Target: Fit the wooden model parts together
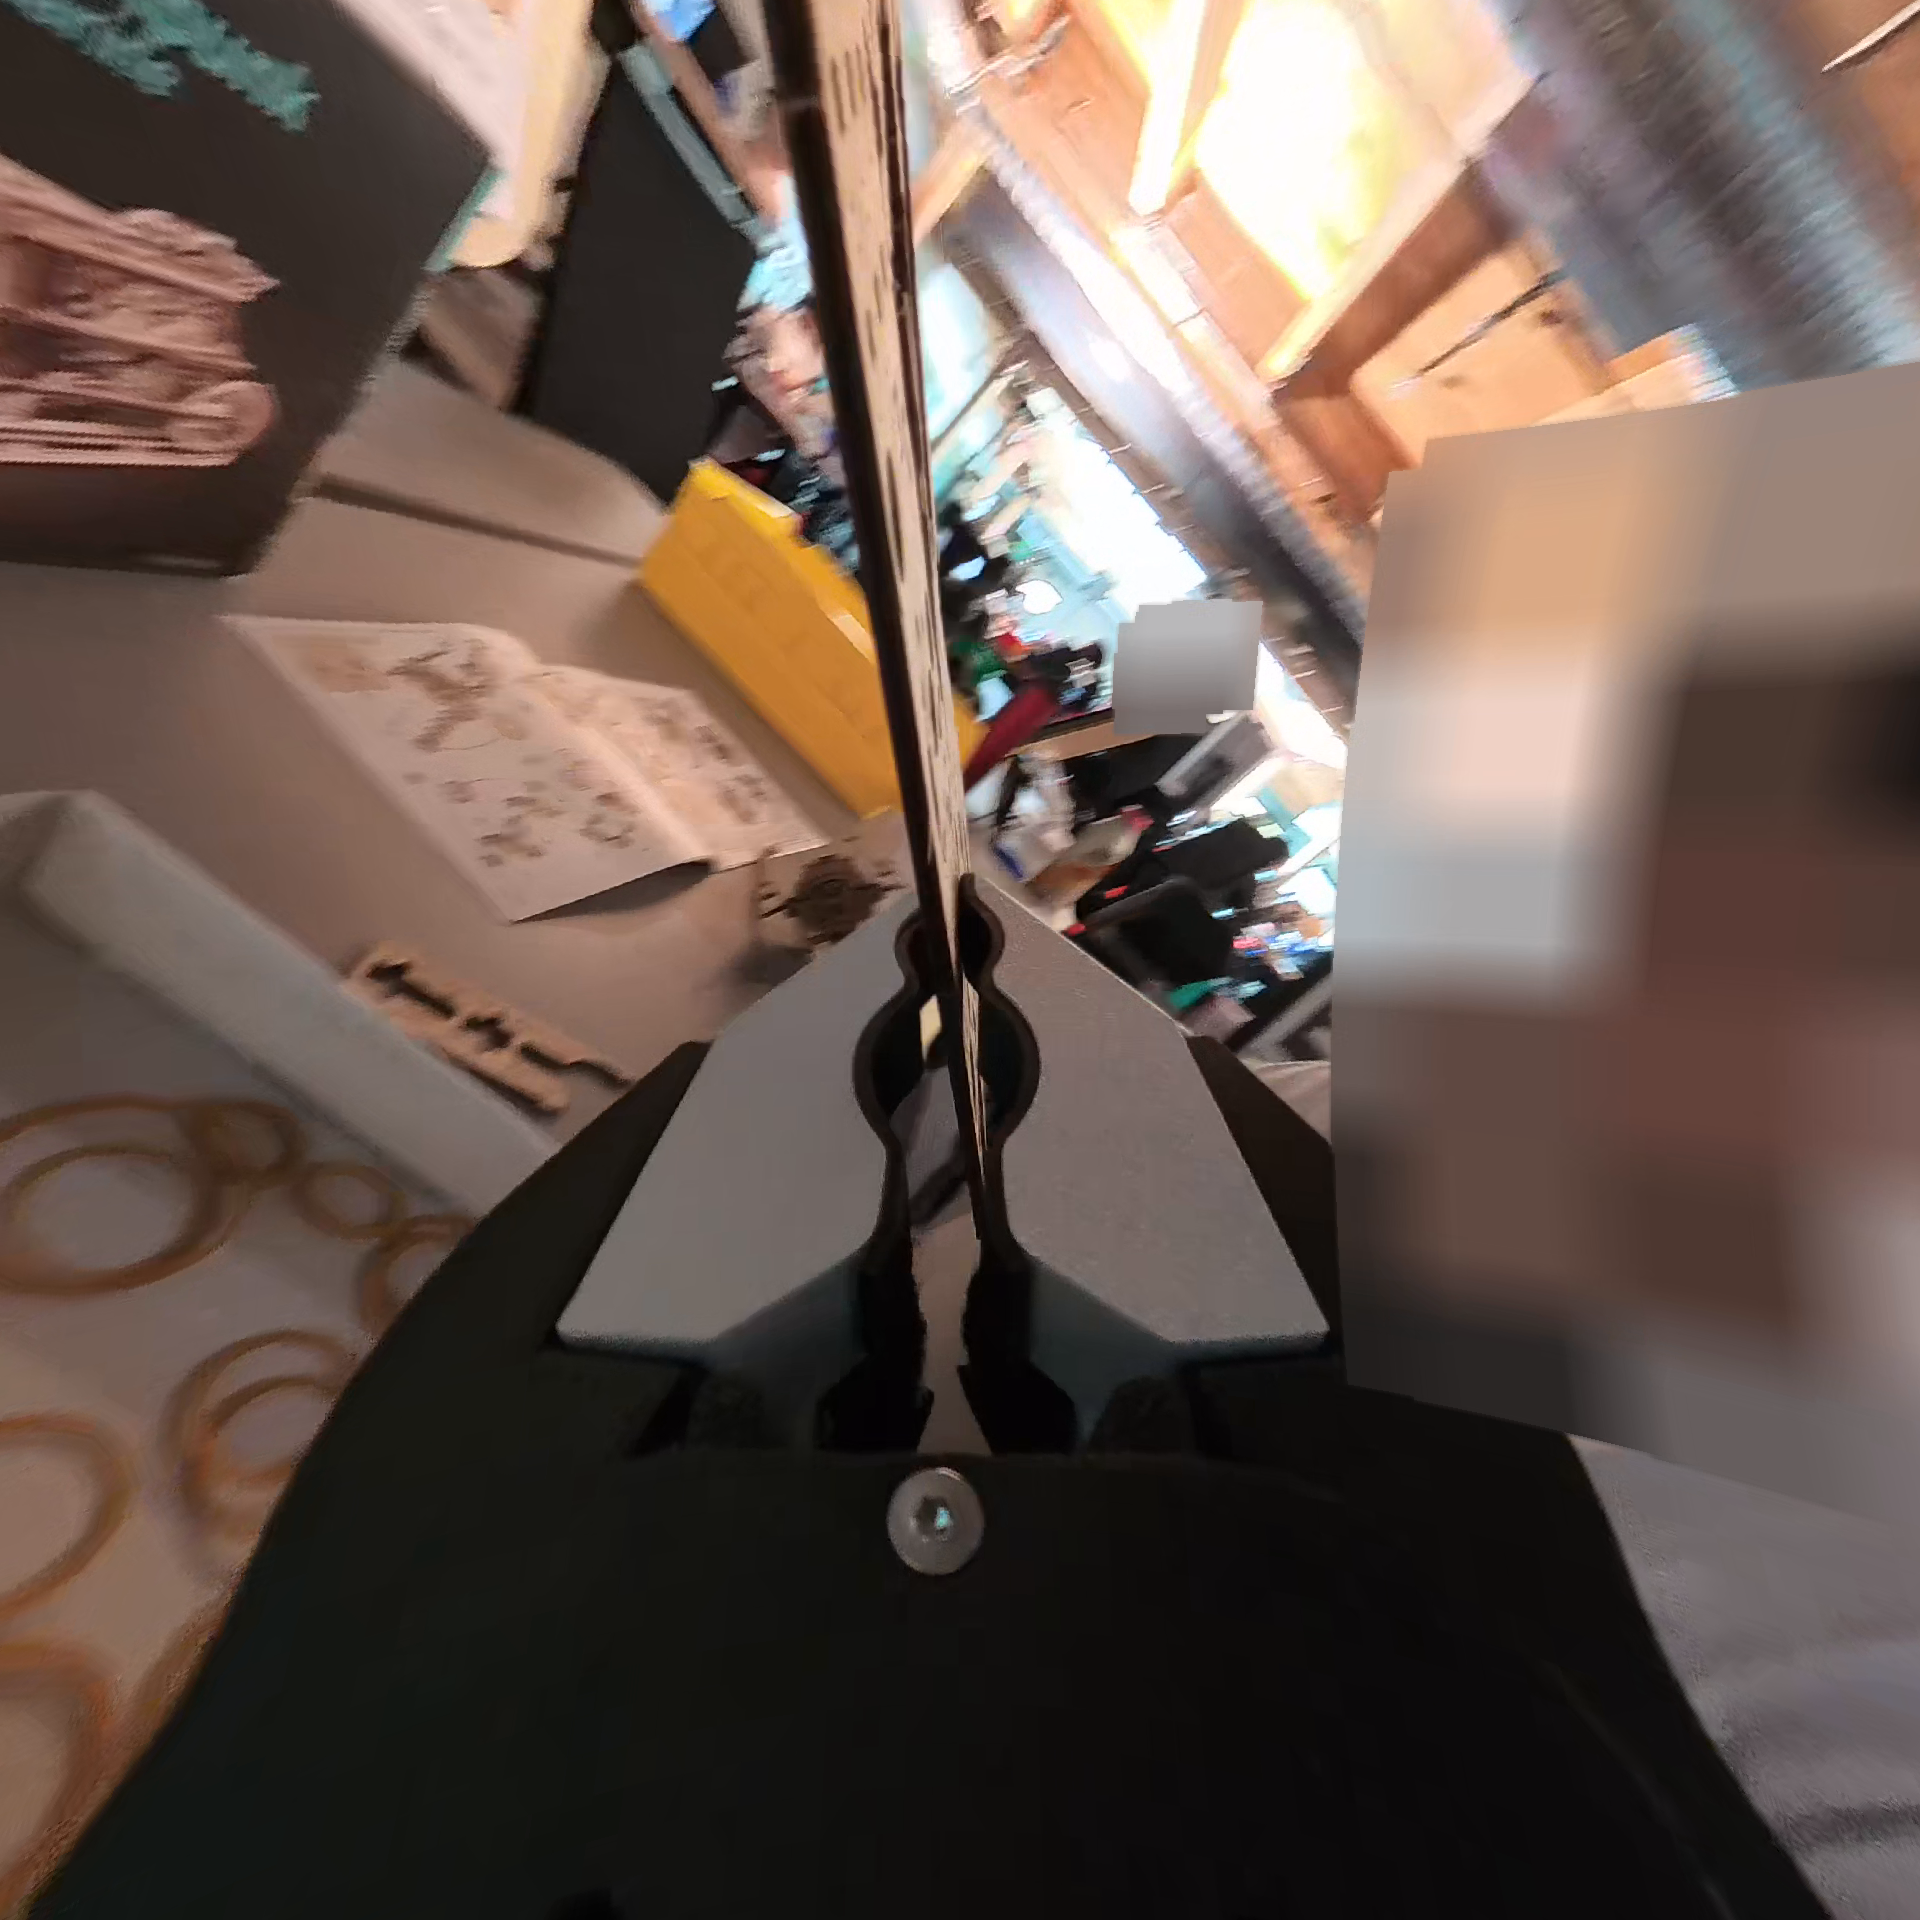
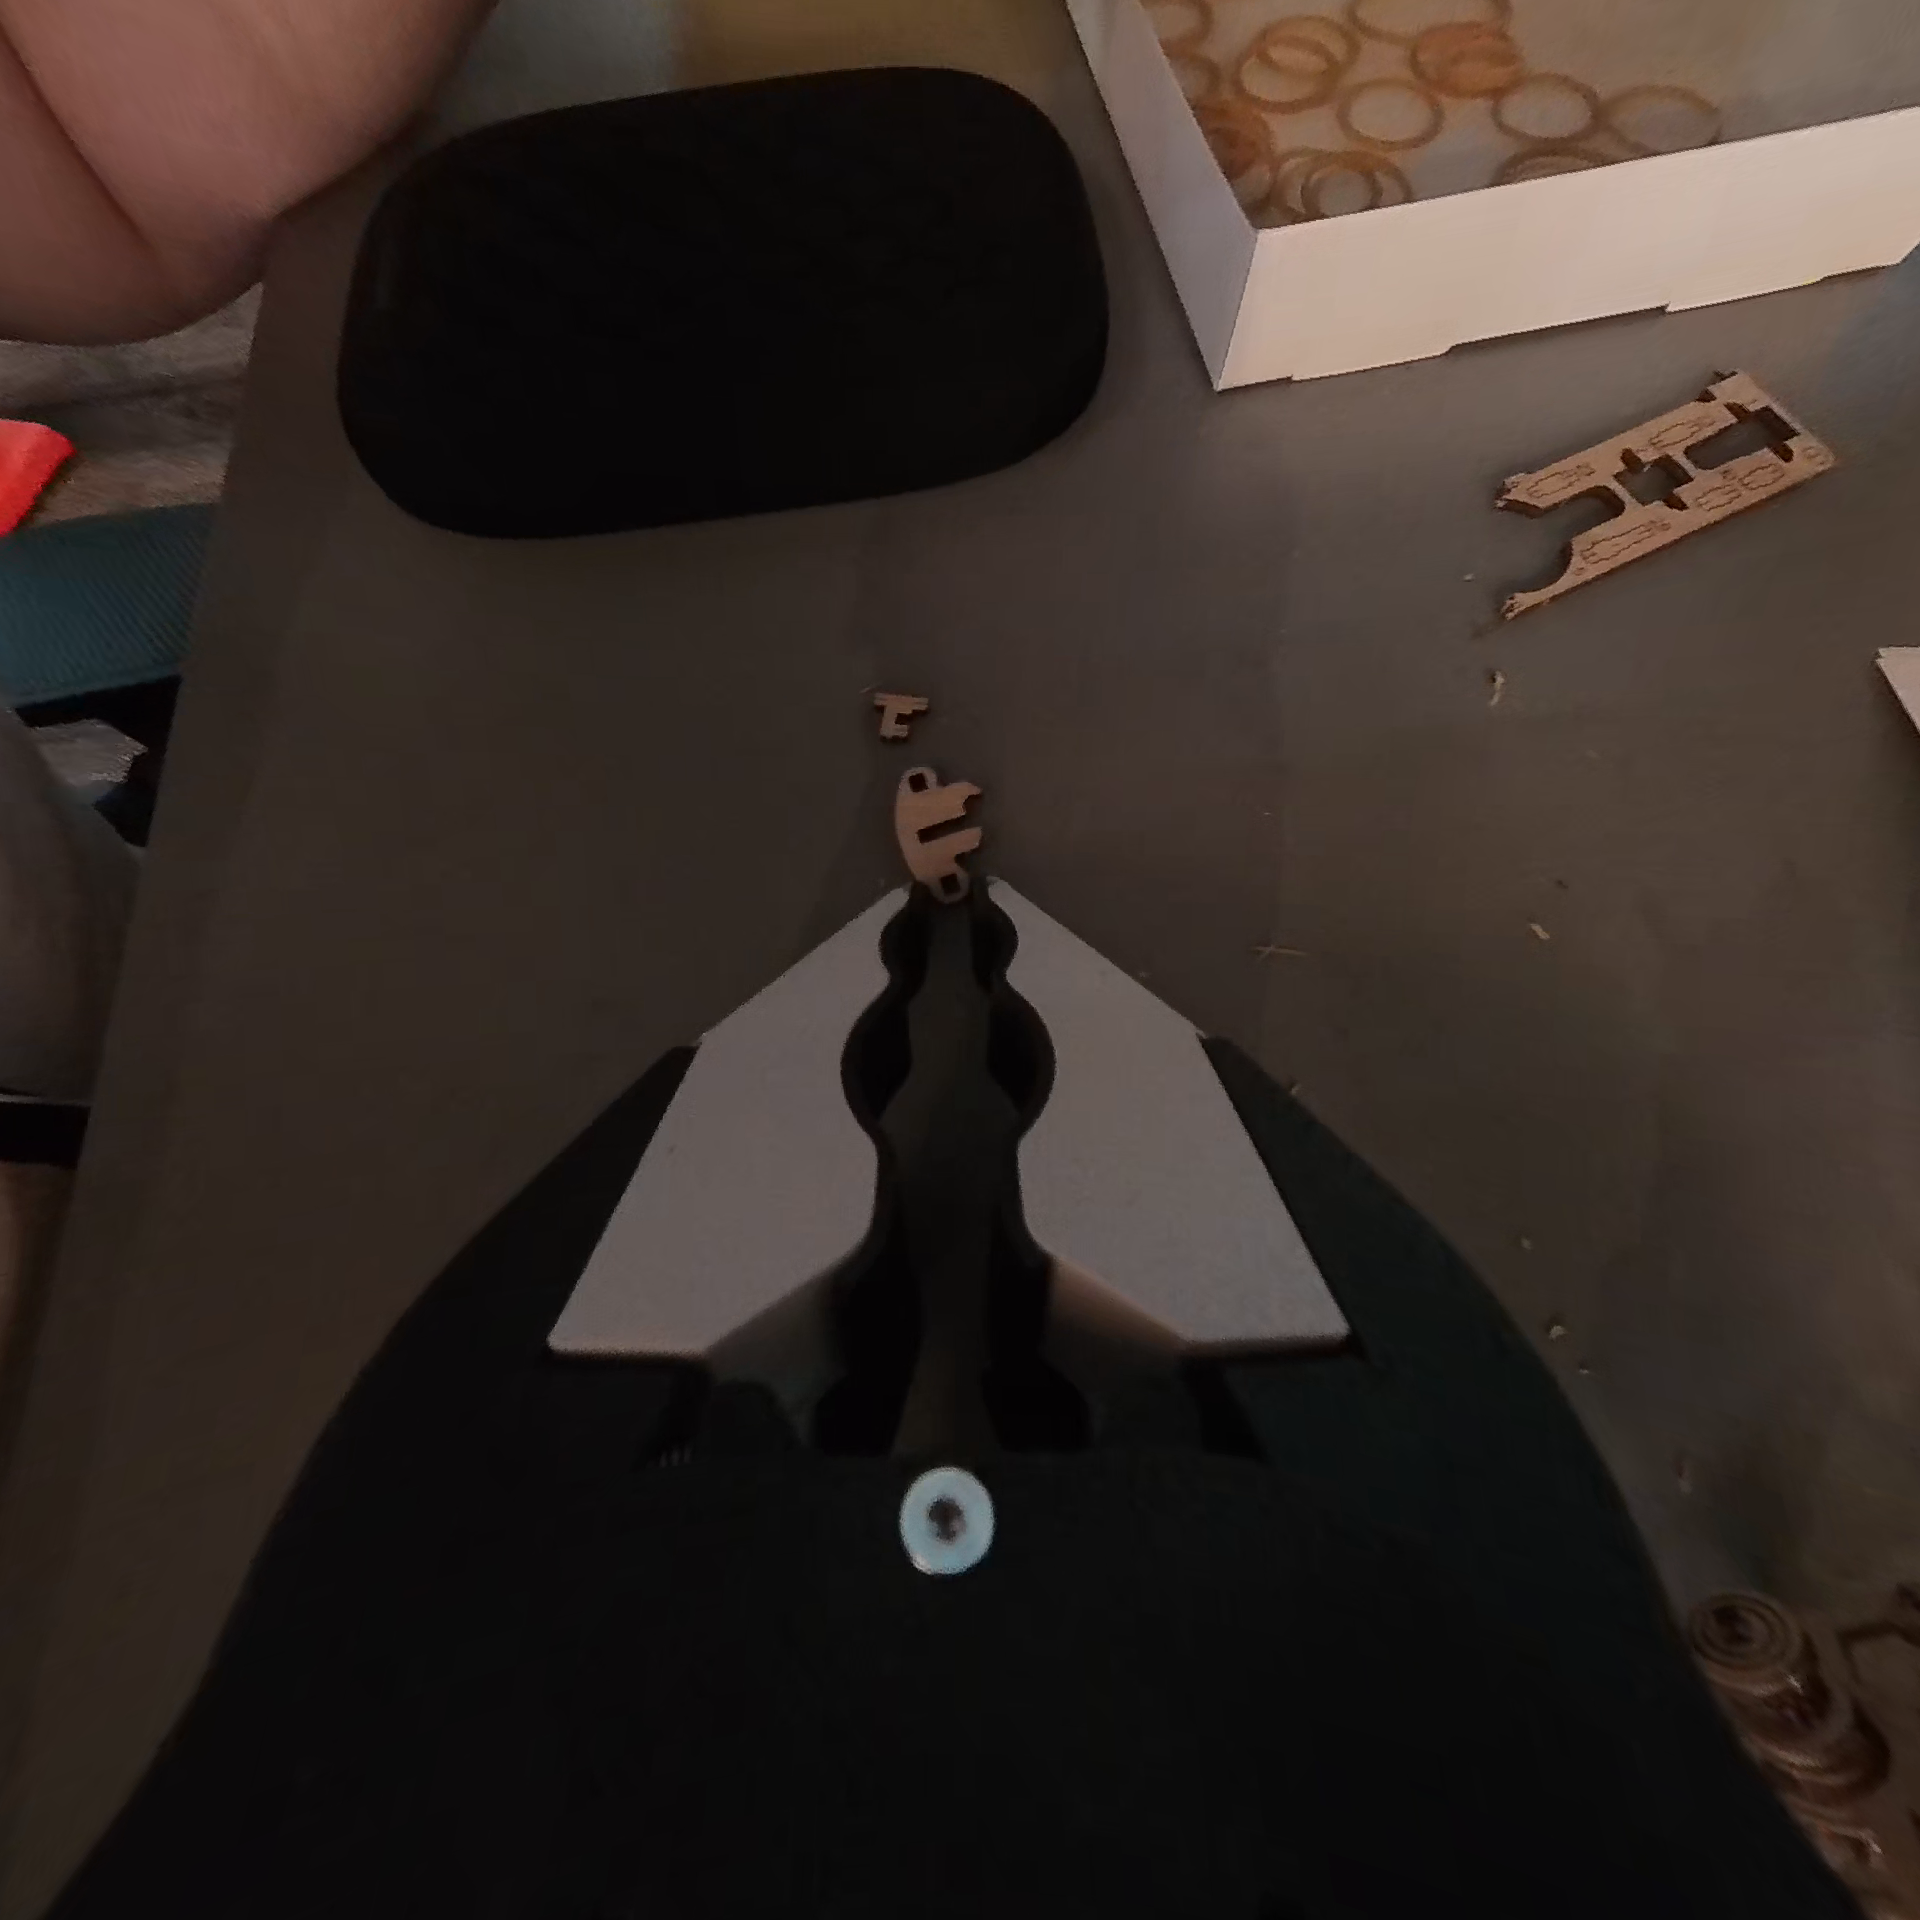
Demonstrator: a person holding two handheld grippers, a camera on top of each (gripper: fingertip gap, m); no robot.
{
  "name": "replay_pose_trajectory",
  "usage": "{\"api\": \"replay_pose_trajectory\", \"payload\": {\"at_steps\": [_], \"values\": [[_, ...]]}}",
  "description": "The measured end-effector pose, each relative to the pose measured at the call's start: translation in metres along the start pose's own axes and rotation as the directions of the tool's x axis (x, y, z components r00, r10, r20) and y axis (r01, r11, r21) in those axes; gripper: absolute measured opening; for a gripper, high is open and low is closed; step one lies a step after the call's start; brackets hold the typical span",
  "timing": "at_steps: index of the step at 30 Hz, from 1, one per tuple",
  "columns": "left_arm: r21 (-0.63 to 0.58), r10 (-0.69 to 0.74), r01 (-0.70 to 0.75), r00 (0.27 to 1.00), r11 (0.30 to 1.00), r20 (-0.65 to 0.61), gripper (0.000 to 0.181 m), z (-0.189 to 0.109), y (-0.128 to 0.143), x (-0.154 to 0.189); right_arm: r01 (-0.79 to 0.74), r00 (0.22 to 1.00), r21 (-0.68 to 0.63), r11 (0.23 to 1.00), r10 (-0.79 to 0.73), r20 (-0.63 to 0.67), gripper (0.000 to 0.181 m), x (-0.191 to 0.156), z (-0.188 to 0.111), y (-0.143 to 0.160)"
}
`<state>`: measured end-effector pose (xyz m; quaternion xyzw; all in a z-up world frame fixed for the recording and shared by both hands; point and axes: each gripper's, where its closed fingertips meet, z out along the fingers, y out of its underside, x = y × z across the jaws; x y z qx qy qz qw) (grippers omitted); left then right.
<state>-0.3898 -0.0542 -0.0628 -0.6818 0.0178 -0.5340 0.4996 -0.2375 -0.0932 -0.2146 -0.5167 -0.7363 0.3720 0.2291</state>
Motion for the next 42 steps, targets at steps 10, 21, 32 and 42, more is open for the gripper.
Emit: {"api": "replay_pose_trajectory", "payload": {"at_steps": [10,21,32,42], "values": [[-0.071,0.051,-0.043,0.993,0.997,0.108,0.001,0.002,0.010,-0.013,-0.047,0.999,0.099,0.994,0.047,0.001,0.016,0.012,-0.018,-0.015],[-0.149,0.038,-0.026,0.996,0.989,0.079,0.001,0.013,0.025,-0.012,-0.128,0.981,0.315,0.940,0.168,-0.102,0.014,0.047,-0.058,-0.041],[-0.223,0.048,-0.039,0.998,0.974,0.037,0.001,0.022,0.039,-0.004,-0.237,0.948,0.486,0.841,0.309,-0.072,0.015,0.068,-0.088,-0.054],[-0.243,0.171,-0.148,0.982,0.959,0.079,0.001,0.008,0.030,0.007,-0.321,0.927,0.541,0.777,0.376,0.010,0.024,0.073,-0.096,-0.058]]}}
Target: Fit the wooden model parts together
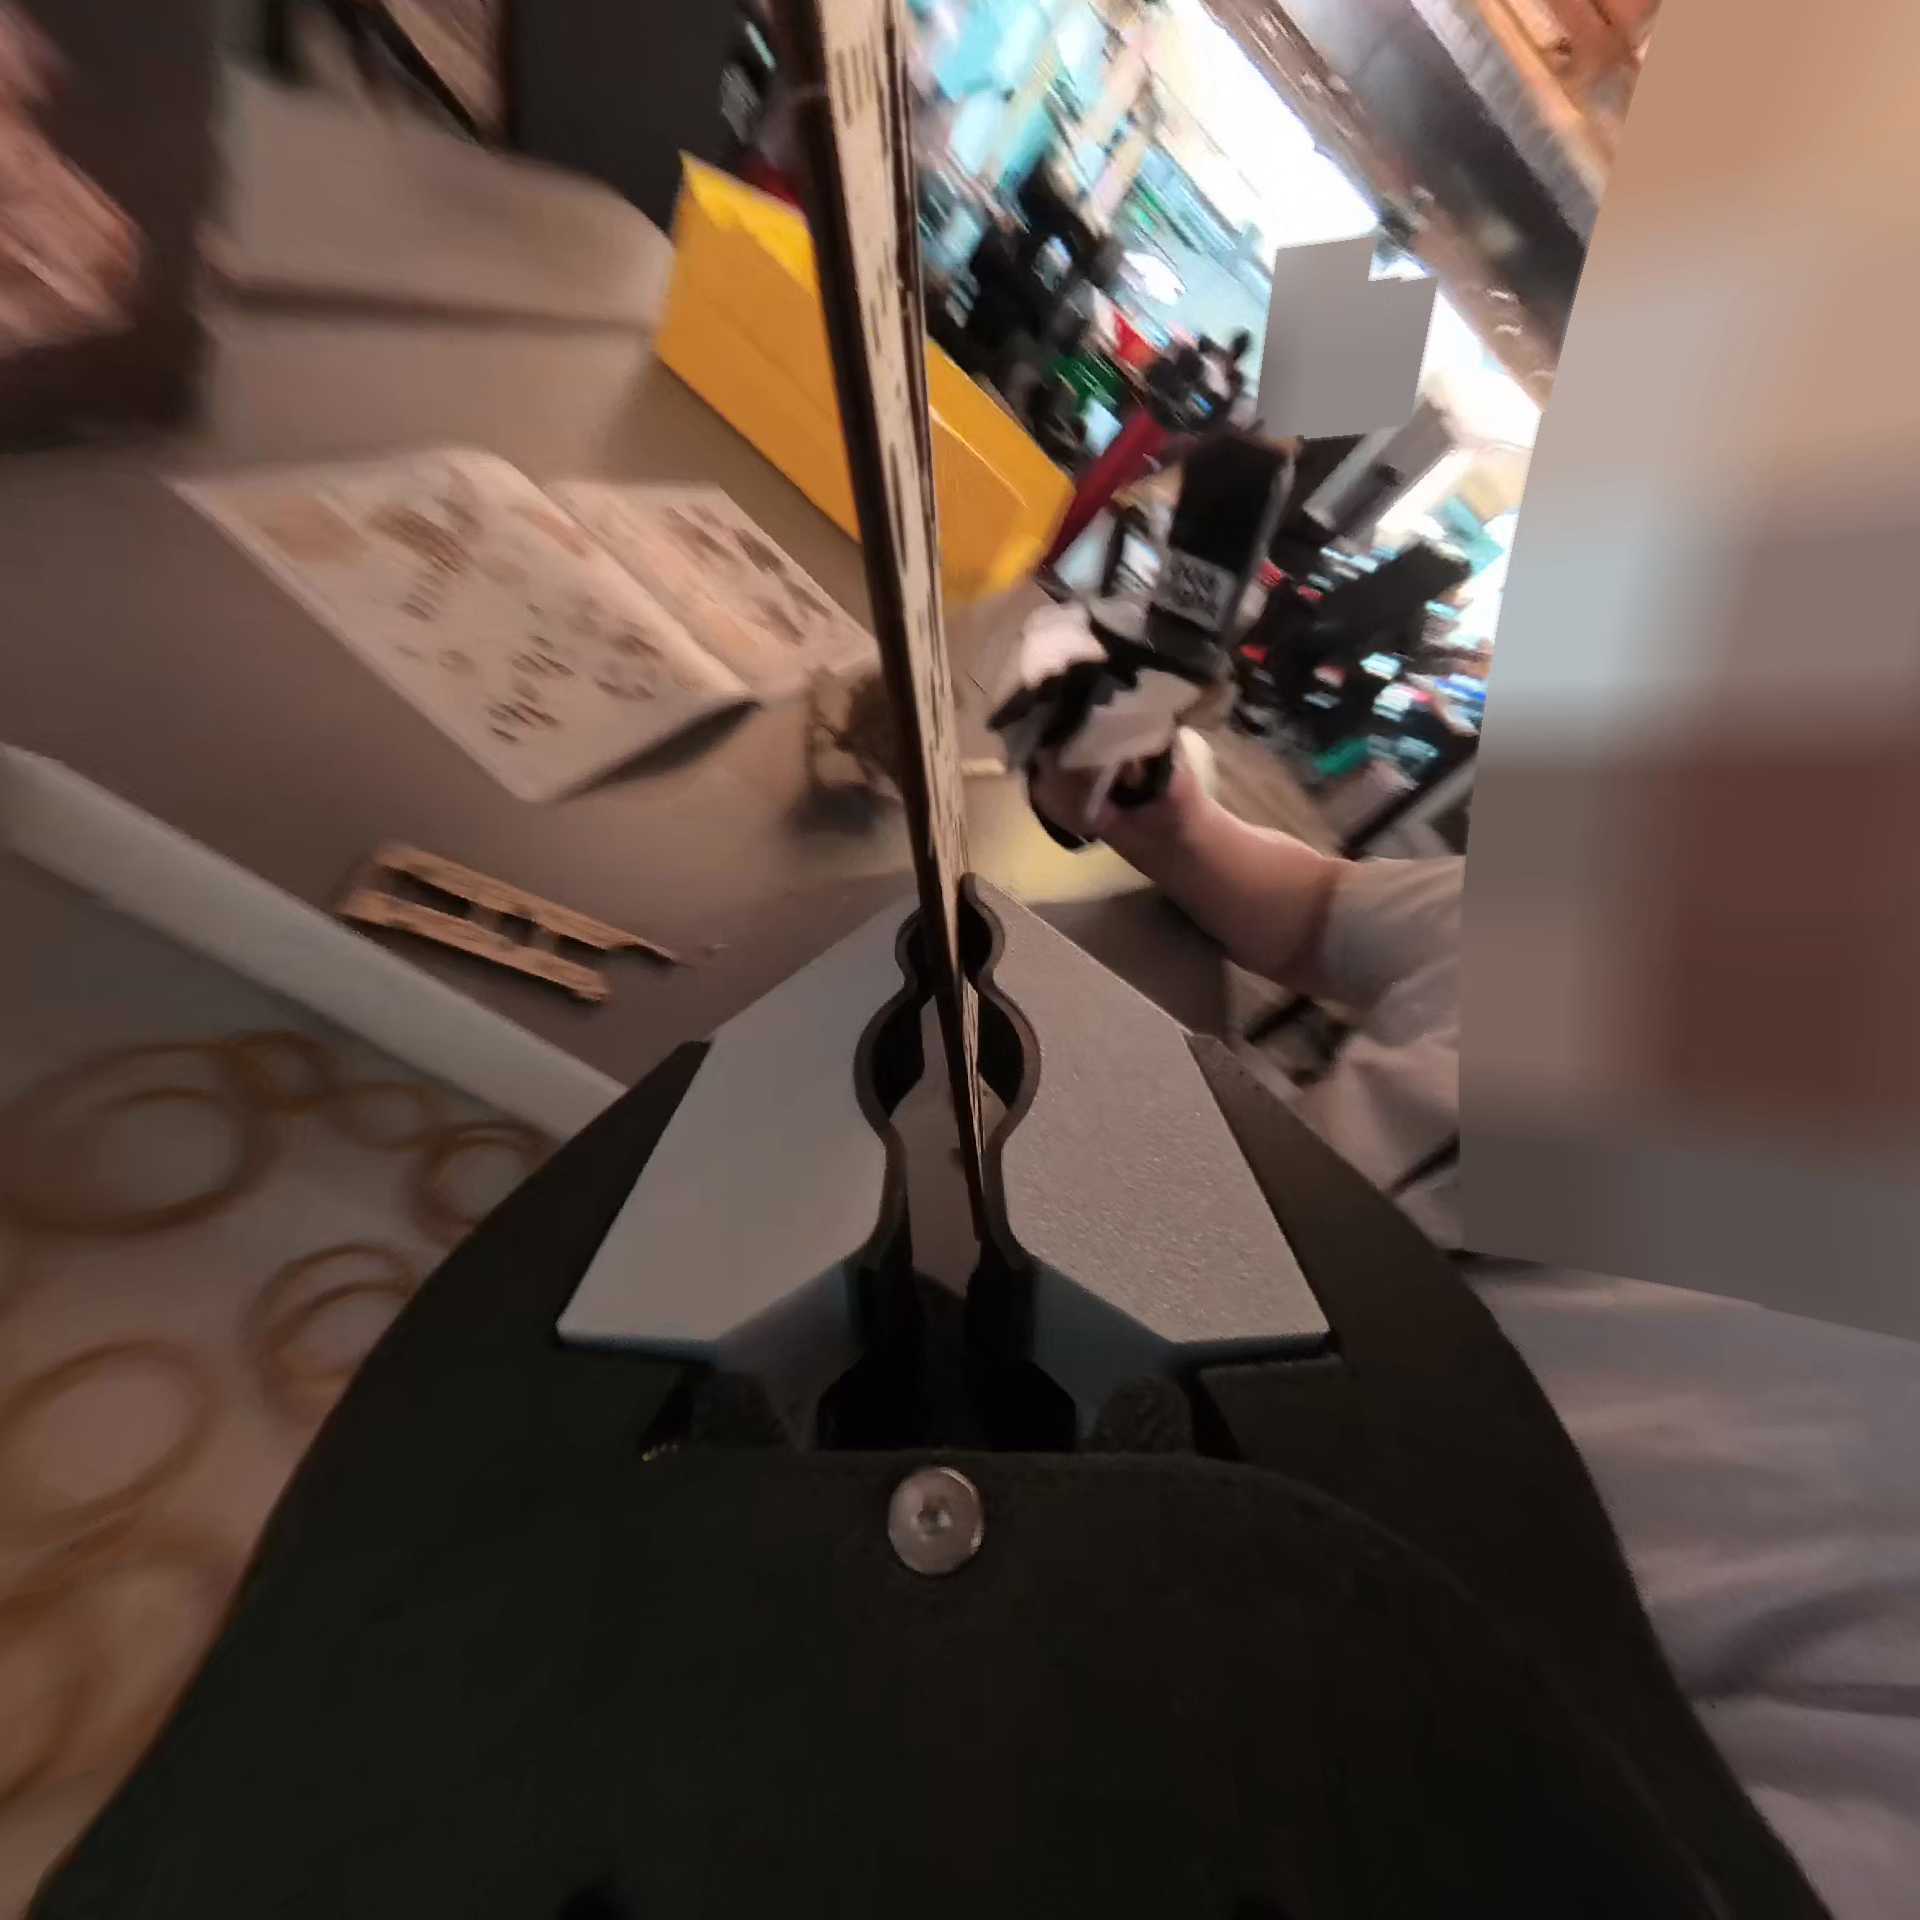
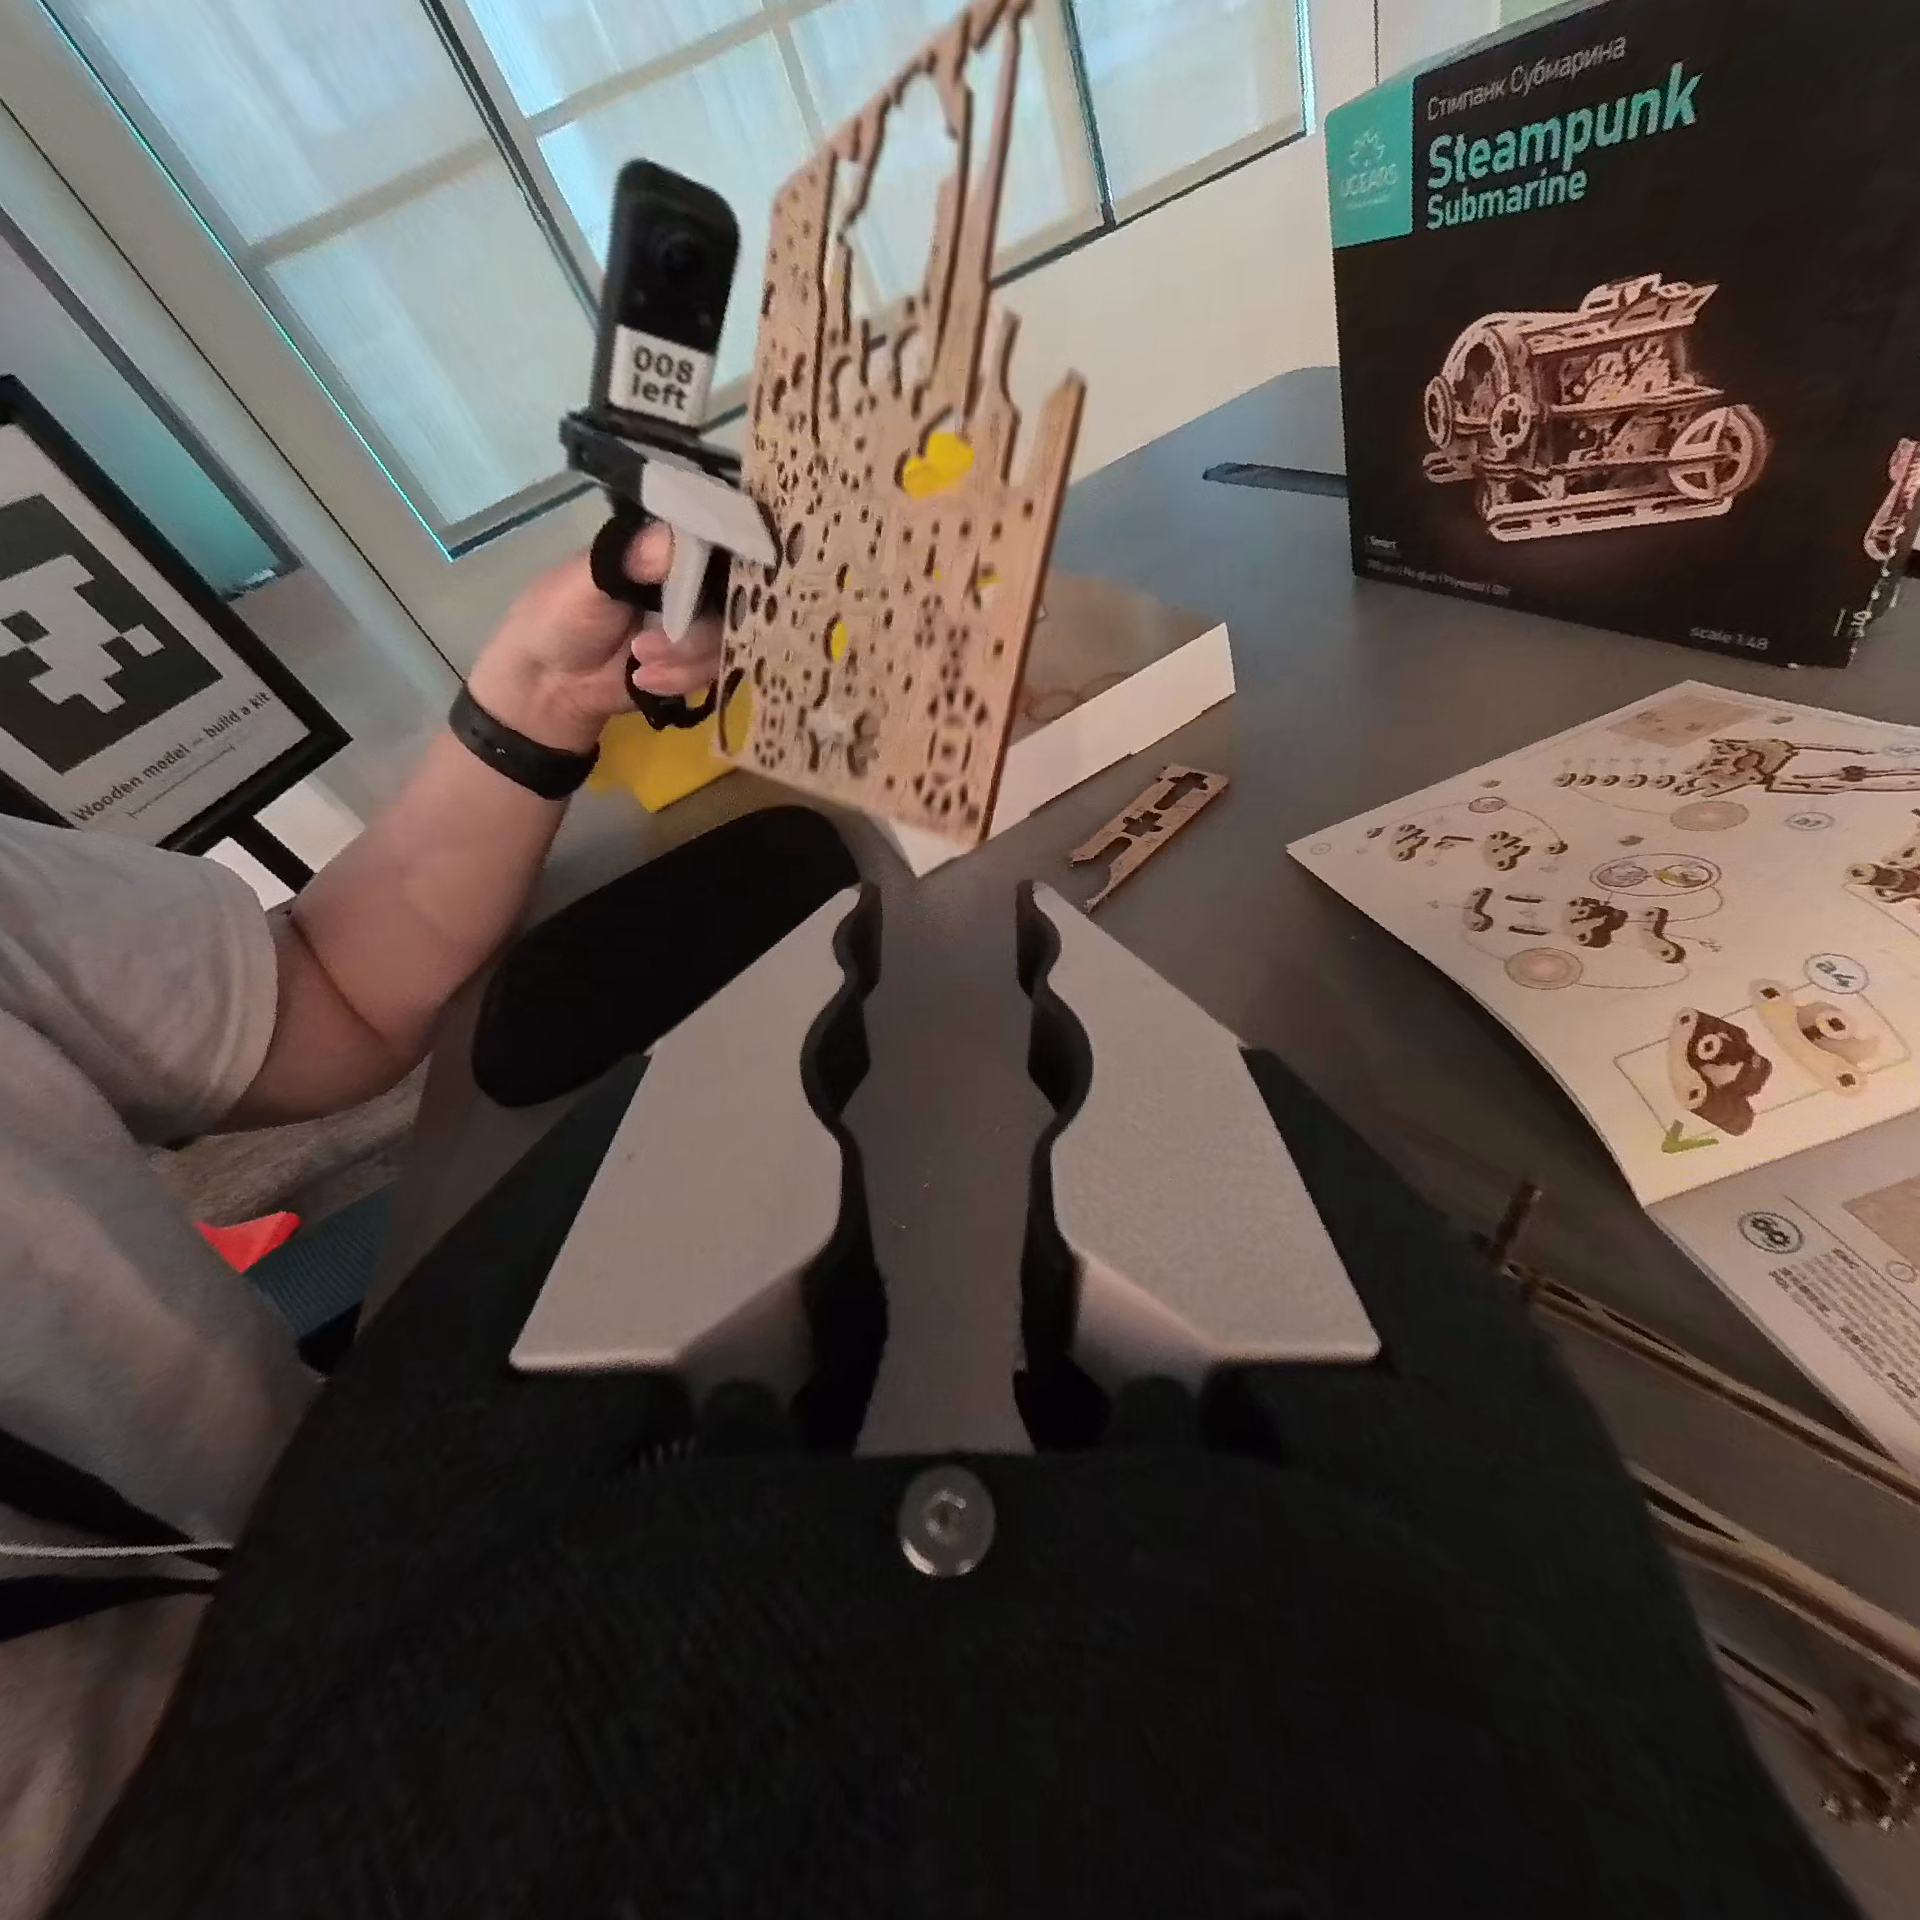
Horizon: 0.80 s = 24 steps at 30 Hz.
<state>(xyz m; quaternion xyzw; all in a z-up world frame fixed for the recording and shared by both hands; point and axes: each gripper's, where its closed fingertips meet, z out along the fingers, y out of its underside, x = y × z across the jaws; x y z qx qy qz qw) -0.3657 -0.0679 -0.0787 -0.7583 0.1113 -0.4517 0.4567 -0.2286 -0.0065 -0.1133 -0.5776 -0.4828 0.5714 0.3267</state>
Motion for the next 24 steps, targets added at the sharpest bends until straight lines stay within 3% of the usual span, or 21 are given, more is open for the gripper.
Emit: {"api": "replay_pose_trajectory", "payload": {"at_steps": [5,14,24], "values": [[0.063,0.017,-0.019,1.000,0.998,0.024,0.001,-0.015,-0.012,0.000,0.031,0.999,-0.021,0.999,-0.032,-0.008,0.024,-0.001,0.003,0.005],[0.003,0.024,-0.024,0.996,1.000,0.088,0.001,-0.007,-0.002,-0.011,0.026,0.999,-0.014,1.000,-0.027,-0.026,0.024,0.003,0.002,0.004],[-0.049,0.005,-0.001,0.997,0.999,0.078,0.001,0.000,0.009,-0.014,0.020,0.999,-0.019,1.000,-0.021,-0.038,0.024,0.007,0.003,0.006]]}}
